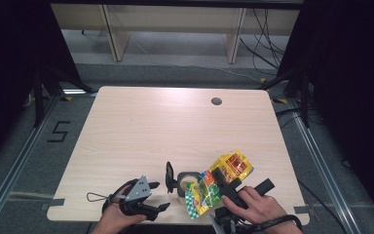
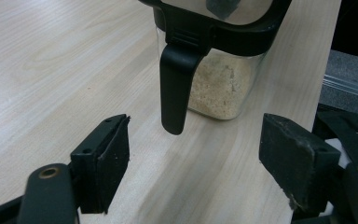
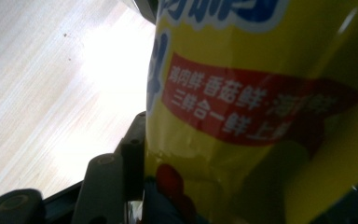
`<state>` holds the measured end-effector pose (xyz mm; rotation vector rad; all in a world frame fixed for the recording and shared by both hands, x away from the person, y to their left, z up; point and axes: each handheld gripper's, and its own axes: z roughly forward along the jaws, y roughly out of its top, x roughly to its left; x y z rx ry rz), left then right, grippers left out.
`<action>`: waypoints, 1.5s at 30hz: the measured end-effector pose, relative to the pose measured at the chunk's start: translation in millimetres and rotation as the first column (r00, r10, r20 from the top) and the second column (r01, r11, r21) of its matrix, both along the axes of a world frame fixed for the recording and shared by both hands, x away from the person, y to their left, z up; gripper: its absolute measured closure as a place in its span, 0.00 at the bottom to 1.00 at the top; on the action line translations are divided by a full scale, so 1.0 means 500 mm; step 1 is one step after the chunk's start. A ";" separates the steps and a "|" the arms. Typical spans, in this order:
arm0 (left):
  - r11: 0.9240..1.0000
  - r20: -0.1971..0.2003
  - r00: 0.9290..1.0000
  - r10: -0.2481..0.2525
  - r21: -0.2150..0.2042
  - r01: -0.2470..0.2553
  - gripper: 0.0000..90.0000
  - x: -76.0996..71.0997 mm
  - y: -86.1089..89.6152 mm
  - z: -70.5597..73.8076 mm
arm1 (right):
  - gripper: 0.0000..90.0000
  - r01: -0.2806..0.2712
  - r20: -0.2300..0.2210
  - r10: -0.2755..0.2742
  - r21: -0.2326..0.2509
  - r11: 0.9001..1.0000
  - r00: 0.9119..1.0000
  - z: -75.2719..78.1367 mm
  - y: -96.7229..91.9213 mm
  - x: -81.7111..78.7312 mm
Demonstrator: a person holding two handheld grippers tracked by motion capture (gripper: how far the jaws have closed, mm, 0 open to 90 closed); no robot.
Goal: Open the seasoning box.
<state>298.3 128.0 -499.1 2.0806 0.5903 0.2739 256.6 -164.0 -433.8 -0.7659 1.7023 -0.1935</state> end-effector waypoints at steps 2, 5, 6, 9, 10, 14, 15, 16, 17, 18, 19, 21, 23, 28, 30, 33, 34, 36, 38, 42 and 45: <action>1.000 -0.004 1.000 0.005 -0.009 -0.005 0.27 0.001 -0.002 -0.001 | 0.55 -0.001 -0.001 0.001 0.013 1.000 1.000 0.001 -0.002 0.001; 1.000 0.004 1.000 -0.003 0.016 0.003 0.27 0.000 0.001 0.000 | 0.55 0.003 0.002 -0.003 0.005 1.000 1.000 0.002 -0.004 0.001; 1.000 -0.002 1.000 0.002 -0.001 -0.002 0.27 0.000 -0.001 0.000 | 0.55 0.006 -0.005 -0.006 0.005 1.000 1.000 0.003 -0.004 0.001; 1.000 -0.004 1.000 0.006 -0.007 -0.006 0.27 0.000 -0.001 -0.001 | 0.55 0.005 0.003 -0.005 0.014 1.000 1.000 0.005 -0.005 0.001; 1.000 0.004 1.000 -0.001 0.015 0.000 0.27 0.001 0.001 0.000 | 0.55 0.006 0.003 -0.006 0.013 1.000 1.000 0.005 -0.005 0.001; 1.000 0.010 1.000 0.007 0.007 -0.007 0.27 0.002 0.000 0.000 | 0.55 0.003 -0.005 -0.003 0.010 1.000 1.000 0.003 -0.005 0.001; 1.000 0.002 1.000 0.000 0.001 0.000 0.27 0.000 0.000 0.000 | 0.55 0.002 -0.006 -0.002 0.008 1.000 1.000 0.003 -0.004 0.002; 1.000 0.002 1.000 -0.002 0.002 0.002 0.27 0.000 0.001 0.000 | 0.55 0.004 -0.007 -0.004 0.008 1.000 1.000 0.003 -0.005 0.002; 1.000 0.003 1.000 0.000 0.002 0.000 0.27 0.000 0.000 0.000 | 0.55 0.005 -0.008 -0.005 0.010 1.000 1.000 0.003 -0.005 0.001; 1.000 0.003 1.000 0.005 -0.002 -0.005 0.27 0.001 0.000 0.000 | 0.55 0.006 -0.010 -0.006 0.012 1.000 1.000 0.003 -0.006 0.001; 1.000 0.008 1.000 0.005 0.005 -0.005 0.27 0.002 0.000 0.000 | 0.55 0.003 -0.008 -0.003 0.016 1.000 1.000 0.003 -0.006 0.002; 1.000 0.003 1.000 -0.001 0.001 0.001 0.27 0.000 0.000 0.000 | 0.55 0.006 -0.009 -0.006 0.010 1.000 1.000 0.003 -0.006 0.002; 1.000 0.005 1.000 0.000 0.002 0.000 0.27 0.000 0.000 0.001 | 0.55 0.004 -0.011 -0.004 0.017 1.000 1.000 0.003 -0.007 0.002; 1.000 0.006 1.000 0.003 0.006 -0.003 0.27 0.000 0.001 0.000 | 0.55 0.003 -0.009 -0.002 0.016 1.000 1.000 0.005 -0.007 0.002; 1.000 0.009 1.000 -0.009 0.002 0.009 0.27 0.003 0.000 0.000 | 0.55 0.006 -0.007 -0.006 0.017 1.000 1.000 0.007 -0.009 0.001; 1.000 0.000 1.000 0.001 -0.002 -0.001 0.27 0.000 -0.001 0.000 | 0.55 0.008 -0.009 -0.008 0.023 1.000 1.000 0.007 -0.009 0.001; 1.000 0.001 1.000 0.005 0.000 -0.005 0.27 0.001 0.000 0.000 | 0.55 0.008 -0.012 -0.008 0.023 1.000 1.000 0.007 -0.009 0.001; 1.000 0.007 1.000 0.002 0.010 -0.002 0.27 0.002 0.001 0.000 | 0.55 0.007 -0.009 -0.007 0.017 1.000 1.000 0.007 -0.008 0.002; 1.000 0.002 1.000 0.001 -0.006 -0.001 0.27 -0.001 0.000 0.000 | 0.55 0.004 -0.015 -0.004 0.013 1.000 1.000 0.006 -0.007 0.001; 1.000 0.007 1.000 0.002 0.007 -0.002 0.27 0.001 0.001 0.000 | 0.55 0.002 -0.013 -0.001 0.018 1.000 1.000 0.006 -0.007 0.002; 1.000 0.008 1.000 0.009 0.000 -0.009 0.27 0.001 0.000 0.000 | 0.55 0.007 -0.015 -0.007 0.018 1.000 1.000 0.008 -0.009 0.001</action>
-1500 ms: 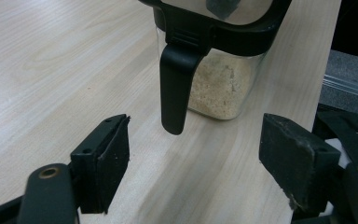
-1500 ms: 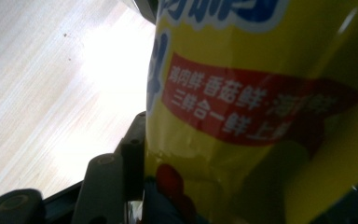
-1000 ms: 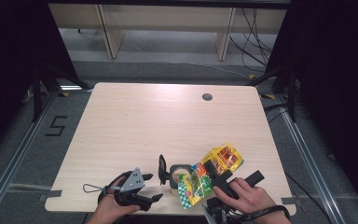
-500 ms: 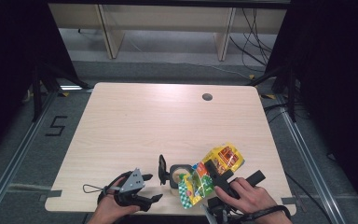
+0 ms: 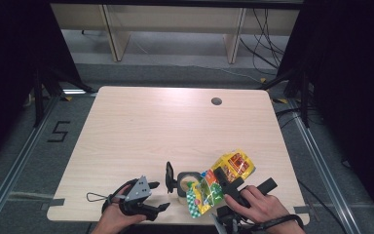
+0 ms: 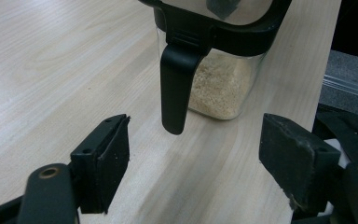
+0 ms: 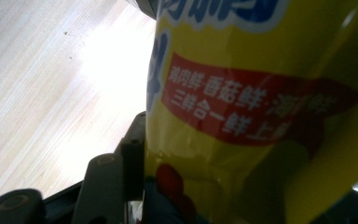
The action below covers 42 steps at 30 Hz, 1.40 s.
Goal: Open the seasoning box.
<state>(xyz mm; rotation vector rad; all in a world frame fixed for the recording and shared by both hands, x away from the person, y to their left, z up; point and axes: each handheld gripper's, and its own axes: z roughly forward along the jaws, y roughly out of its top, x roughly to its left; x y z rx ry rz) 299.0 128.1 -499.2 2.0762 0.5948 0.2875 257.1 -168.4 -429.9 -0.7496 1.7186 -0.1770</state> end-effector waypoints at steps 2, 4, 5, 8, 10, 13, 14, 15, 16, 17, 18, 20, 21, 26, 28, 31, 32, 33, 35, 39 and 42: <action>1.000 -0.008 1.000 -0.002 -0.005 0.002 0.27 -0.001 0.000 0.002 | 0.55 0.000 0.009 0.000 0.003 1.000 1.000 0.001 -0.001 0.000; 1.000 -0.004 1.000 -0.001 -0.004 0.001 0.27 -0.001 0.001 0.001 | 0.55 0.007 0.015 -0.006 -0.009 1.000 1.000 0.000 0.000 -0.001; 1.000 -0.004 1.000 0.000 -0.009 0.000 0.27 -0.001 0.000 0.000 | 0.55 -0.002 0.016 0.002 -0.009 1.000 1.000 -0.004 0.001 -0.001; 1.000 -0.005 1.000 -0.004 0.000 0.004 0.27 0.001 0.000 0.000 | 0.55 -0.038 0.035 0.038 0.007 0.999 0.999 -0.015 0.004 -0.002; 1.000 -0.005 1.000 -0.008 0.000 0.008 0.27 -0.001 0.000 0.001 | 0.56 -0.021 0.006 0.021 0.001 1.000 1.000 -0.012 0.007 -0.003; 1.000 -0.008 1.000 -0.003 -0.009 0.003 0.27 -0.001 0.000 0.001 | 0.56 -0.008 0.014 0.008 -0.005 1.000 1.000 -0.005 0.003 -0.001; 1.000 -0.001 1.000 -0.001 -0.005 0.001 0.27 -0.001 0.000 0.000 | 0.56 -0.002 0.019 0.002 -0.007 1.000 1.000 -0.004 0.002 0.000; 1.000 -0.004 1.000 -0.005 -0.002 0.005 0.27 -0.001 0.000 0.000 | 0.56 0.001 0.020 -0.001 -0.010 1.000 1.000 -0.004 0.002 -0.001; 1.000 -0.003 1.000 -0.007 0.005 0.007 0.27 0.000 0.001 0.001 | 0.56 -0.004 0.020 0.004 -0.003 1.000 1.000 -0.005 0.002 -0.002; 1.000 -0.006 1.000 -0.006 -0.006 0.006 0.27 0.001 -0.001 0.000 | 0.56 -0.014 0.016 0.014 -0.008 1.000 1.000 -0.006 0.005 -0.003; 1.000 -0.001 1.000 -0.003 -0.002 0.003 0.27 0.001 -0.001 0.000 | 0.56 -0.023 0.009 0.023 0.002 1.000 1.000 -0.011 0.006 -0.003; 1.000 -0.002 1.000 -0.006 -0.006 0.006 0.27 -0.002 -0.001 0.000 | 0.56 -0.025 0.001 0.025 0.002 1.000 1.000 -0.016 0.008 -0.002; 1.000 -0.003 1.000 -0.005 -0.009 0.005 0.27 -0.002 -0.001 0.000 | 0.56 -0.024 -0.002 0.024 0.007 1.000 1.000 -0.015 0.007 0.000; 1.000 0.000 1.000 -0.004 0.000 0.004 0.27 -0.001 -0.001 0.001 | 0.56 -0.015 0.005 0.015 0.011 1.000 1.000 -0.011 0.004 -0.002; 1.000 0.002 1.000 -0.003 -0.001 0.003 0.27 0.001 -0.001 0.000 | 0.56 -0.012 -0.004 0.012 0.001 1.000 1.000 -0.009 0.006 -0.003; 1.000 -0.007 1.000 -0.007 -0.005 0.007 0.27 -0.001 0.000 0.001 | 0.56 -0.014 -0.003 0.014 -0.003 1.000 1.000 -0.006 0.004 -0.001; 1.000 -0.002 1.000 -0.007 0.001 0.007 0.27 0.000 0.001 0.002 | 0.56 -0.004 0.001 0.004 -0.004 1.000 1.000 -0.006 0.002 0.000; 1.000 -0.003 1.000 0.002 -0.016 -0.002 0.27 0.000 0.000 0.001 | 0.56 -0.004 0.008 0.004 0.000 1.000 1.000 -0.005 0.001 0.001; 1.000 -0.008 1.000 -0.003 -0.005 0.003 0.27 0.000 0.001 0.002 | 0.56 -0.001 0.002 0.001 -0.005 1.000 1.000 -0.002 -0.001 0.000; 1.000 -0.010 1.000 -0.010 -0.007 0.010 0.27 0.001 0.001 0.002 | 0.56 -0.007 0.005 0.007 0.004 1.000 1.000 0.002 0.000 -0.001; 1.000 -0.011 1.000 -0.002 -0.015 0.002 0.27 0.001 0.002 0.001 | 0.56 -0.003 0.012 0.002 0.009 1.000 1.000 0.005 -0.003 -0.002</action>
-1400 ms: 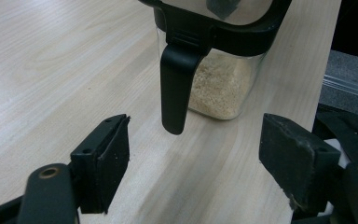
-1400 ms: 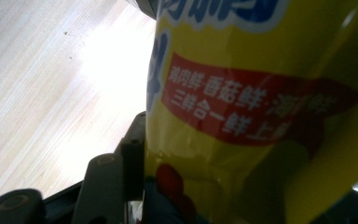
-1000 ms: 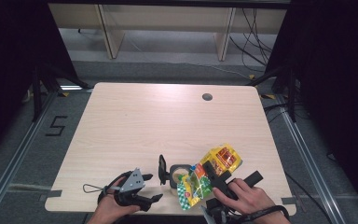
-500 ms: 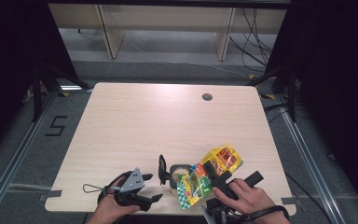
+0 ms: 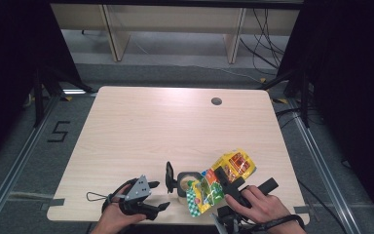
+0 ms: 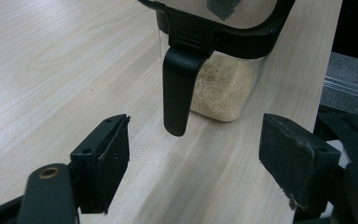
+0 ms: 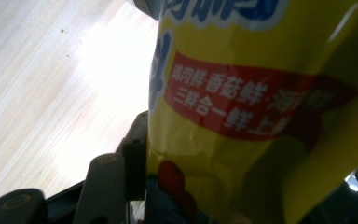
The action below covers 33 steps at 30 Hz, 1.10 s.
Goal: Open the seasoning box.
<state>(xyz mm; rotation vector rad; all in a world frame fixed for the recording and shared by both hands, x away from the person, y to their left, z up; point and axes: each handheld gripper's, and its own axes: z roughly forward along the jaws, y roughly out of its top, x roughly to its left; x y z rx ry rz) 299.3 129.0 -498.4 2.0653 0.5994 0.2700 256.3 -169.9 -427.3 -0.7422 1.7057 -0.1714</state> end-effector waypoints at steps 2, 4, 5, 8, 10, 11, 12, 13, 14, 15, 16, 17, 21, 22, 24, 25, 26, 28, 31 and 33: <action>1.000 0.020 1.000 -0.001 0.007 0.001 0.27 0.003 0.002 0.000 | 0.56 0.001 0.001 -0.001 0.001 1.000 1.000 0.001 -0.001 0.000; 1.000 0.010 1.000 -0.001 0.009 0.001 0.27 0.001 0.002 0.001 | 0.56 0.003 -0.001 -0.003 0.001 1.000 1.000 0.001 -0.002 0.000; 1.000 0.002 1.000 0.000 0.001 0.000 0.27 0.000 0.000 0.001 | 0.56 0.003 -0.002 -0.003 -0.001 1.000 1.000 0.000 -0.001 0.000; 1.000 0.008 1.000 0.006 -0.013 -0.005 0.27 0.001 -0.002 -0.001 | 0.56 -0.001 -0.007 0.001 -0.001 1.000 1.000 -0.001 0.000 0.000; 1.000 0.002 1.000 0.001 0.000 -0.001 0.27 0.000 0.000 0.001 | 0.56 0.001 -0.010 -0.002 -0.007 1.000 1.000 -0.002 0.001 0.000; 1.000 0.009 1.000 0.006 -0.011 -0.005 0.27 0.000 -0.001 0.000 | 0.56 -0.002 -0.008 0.002 -0.004 1.000 1.000 -0.003 0.002 0.000; 1.000 0.020 1.000 -0.008 0.000 0.008 0.27 0.003 0.001 0.001 | 0.56 -0.002 -0.011 0.002 -0.003 1.000 1.000 -0.003 0.002 -0.001; 1.000 0.028 1.000 -0.015 0.006 0.015 0.27 0.005 0.001 0.002 | 0.56 -0.002 -0.013 0.002 -0.009 1.000 1.000 -0.002 0.002 -0.001; 1.000 0.016 1.000 0.001 -0.007 -0.001 0.27 0.002 0.000 0.000 | 0.56 -0.001 -0.015 0.001 -0.006 1.000 1.000 -0.002 0.002 -0.001; 1.000 0.010 1.000 -0.004 0.002 0.004 0.27 0.001 0.001 0.001 | 0.56 -0.003 -0.012 0.003 -0.002 1.000 1.000 -0.004 0.002 0.000; 1.000 0.002 1.000 0.001 -0.001 -0.001 0.27 0.000 0.000 0.001 | 0.56 -0.001 -0.011 0.001 -0.003 1.000 1.000 -0.004 0.002 0.000; 1.000 0.005 1.000 0.002 -0.008 -0.002 0.27 0.001 -0.001 0.000 | 0.56 0.000 -0.014 0.000 -0.004 1.000 1.000 -0.004 0.002 -0.001; 1.000 0.005 1.000 -0.009 0.001 0.008 0.27 0.001 -0.002 -0.001 | 0.56 0.000 -0.013 0.000 -0.004 1.000 1.000 -0.004 0.002 0.000; 1.000 0.003 1.000 -0.011 0.006 0.011 0.27 0.001 -0.002 0.000 | 0.56 0.000 -0.012 0.000 -0.005 1.000 1.000 -0.003 0.002 0.000; 1.000 0.009 1.000 -0.002 0.000 0.002 0.27 0.001 -0.002 0.000 | 0.56 0.002 -0.014 -0.002 -0.002 1.000 1.000 -0.001 0.001 -0.001; 1.000 0.010 1.000 0.001 0.007 -0.001 0.27 0.001 -0.001 0.001 | 0.56 0.001 -0.007 -0.001 -0.005 1.000 1.000 0.000 0.001 -0.001; 1.000 0.005 1.000 0.004 0.001 -0.004 0.27 0.000 -0.001 0.000 | 0.56 0.006 0.000 -0.006 -0.015 1.000 1.000 -0.002 0.002 -0.001; 1.000 0.005 1.000 0.000 -0.002 0.000 0.27 0.000 -0.001 0.001 | 0.56 0.008 0.002 -0.008 -0.023 1.000 1.000 -0.005 0.005 -0.002; 1.000 0.008 1.000 0.004 -0.004 -0.004 0.27 0.000 -0.002 0.000 | 0.56 -0.010 -0.013 0.010 -0.014 1.000 1.000 -0.009 0.008 -0.002; 1.000 0.003 1.000 -0.005 0.004 0.005 0.27 0.000 -0.001 0.001 | 0.56 -0.005 -0.013 0.005 -0.016 1.000 1.000 -0.008 0.007 -0.002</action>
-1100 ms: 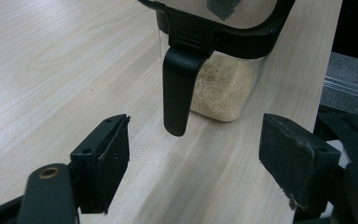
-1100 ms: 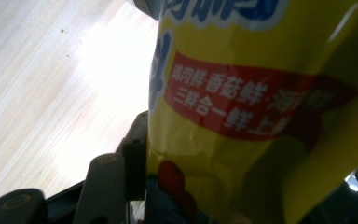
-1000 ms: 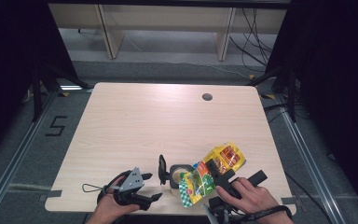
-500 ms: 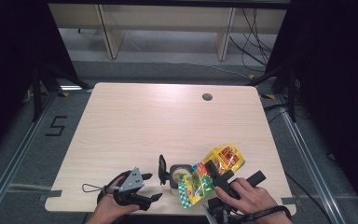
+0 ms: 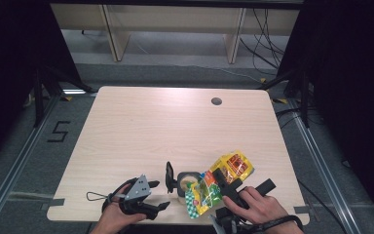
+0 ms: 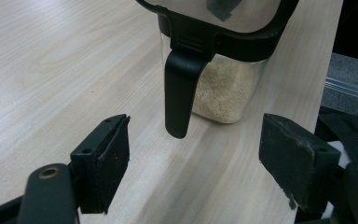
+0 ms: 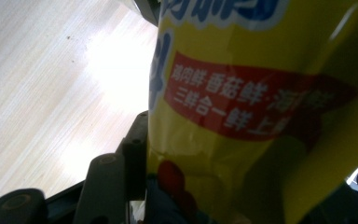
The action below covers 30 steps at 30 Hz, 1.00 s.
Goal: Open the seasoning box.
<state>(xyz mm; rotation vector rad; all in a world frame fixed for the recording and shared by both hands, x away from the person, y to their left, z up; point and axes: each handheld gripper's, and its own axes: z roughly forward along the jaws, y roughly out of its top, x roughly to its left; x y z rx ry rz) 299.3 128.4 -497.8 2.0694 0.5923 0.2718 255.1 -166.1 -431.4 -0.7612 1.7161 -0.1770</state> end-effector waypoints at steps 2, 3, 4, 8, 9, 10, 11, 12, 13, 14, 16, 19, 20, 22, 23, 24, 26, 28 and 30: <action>1.000 0.003 1.000 0.010 -0.008 -0.010 0.27 0.001 -0.001 0.000 | 0.56 0.006 0.004 -0.006 0.010 1.000 1.000 0.003 -0.004 0.001; 1.000 0.003 1.000 0.012 -0.008 -0.012 0.27 0.001 -0.001 0.000 | 0.56 0.010 0.012 -0.010 0.004 1.000 1.000 0.006 -0.005 0.002; 1.000 0.003 1.000 0.012 -0.010 -0.012 0.27 0.001 0.000 -0.001 | 0.56 0.014 0.010 -0.014 0.005 1.000 1.000 0.006 -0.005 0.003; 1.000 0.004 1.000 0.010 -0.007 -0.010 0.27 0.001 -0.001 0.000 | 0.56 -0.005 -0.004 0.005 0.003 1.000 1.000 0.002 -0.001 -0.001; 1.000 0.008 1.000 0.009 -0.008 -0.009 0.27 0.001 -0.001 0.000 | 0.56 0.000 -0.004 0.000 0.014 1.000 1.000 0.000 -0.001 -0.002; 1.000 0.010 1.000 0.000 0.002 0.000 0.27 0.001 0.001 0.001 | 0.56 -0.009 -0.001 0.009 0.016 1.000 1.000 -0.001 -0.001 -0.001; 1.000 0.009 1.000 0.000 0.007 0.000 0.27 0.001 0.002 0.001 | 0.56 0.001 -0.004 -0.001 0.010 1.000 1.000 0.000 -0.002 -0.001; 1.000 0.002 1.000 0.009 -0.017 -0.009 0.27 0.000 -0.001 0.000 | 0.56 -0.003 -0.001 0.003 0.003 1.000 1.000 0.002 -0.002 0.000; 1.000 0.000 1.000 0.006 -0.004 -0.006 0.27 0.002 0.000 0.001 | 0.56 -0.003 -0.002 0.003 0.009 1.000 1.000 0.002 -0.003 0.001; 1.000 0.003 1.000 0.007 0.003 -0.007 0.27 0.003 0.001 0.001 | 0.56 0.001 -0.001 -0.001 0.009 1.000 1.000 0.002 -0.004 0.001; 1.000 0.009 1.000 0.008 -0.016 -0.008 0.27 0.000 -0.001 -0.001 | 0.56 -0.006 0.002 0.006 -0.008 1.000 1.000 0.005 -0.004 0.002; 1.000 0.003 1.000 0.002 0.002 -0.002 0.27 0.002 0.000 0.001 | 0.56 0.011 0.009 -0.011 0.011 1.000 1.000 0.008 -0.009 0.003; 1.000 0.008 1.000 0.007 -0.005 -0.007 0.27 0.001 0.000 0.000 | 0.56 0.018 0.015 -0.018 0.007 1.000 1.000 0.008 -0.010 0.003; 1.000 0.013 1.000 0.000 -0.001 0.000 0.27 0.001 0.001 0.000 | 0.56 0.007 0.016 -0.007 -0.008 1.000 1.000 0.007 -0.010 0.005; 1.000 0.008 1.000 0.002 0.004 -0.002 0.27 0.002 0.001 0.002 | 0.56 0.006 0.014 -0.006 0.007 1.000 1.000 0.005 -0.010 0.002; 1.000 0.004 1.000 0.000 0.005 0.000 0.27 0.003 0.001 0.002 | 0.56 0.005 0.003 -0.005 0.013 1.000 1.000 0.003 -0.009 0.002; 1.000 0.006 1.000 0.004 -0.009 -0.004 0.27 0.001 0.000 0.000 | 0.56 -0.006 -0.004 0.006 0.025 1.000 1.000 0.001 -0.007 0.001; 1.000 0.006 1.000 0.004 -0.008 -0.004 0.27 0.001 0.000 0.001 | 0.56 0.000 -0.002 0.000 0.018 1.000 1.000 0.004 -0.008 0.002; 1.000 0.001 1.000 0.005 -0.006 -0.005 0.27 0.002 0.000 0.001 | 0.56 0.014 0.003 -0.014 0.012 1.000 1.000 0.008 -0.011 0.003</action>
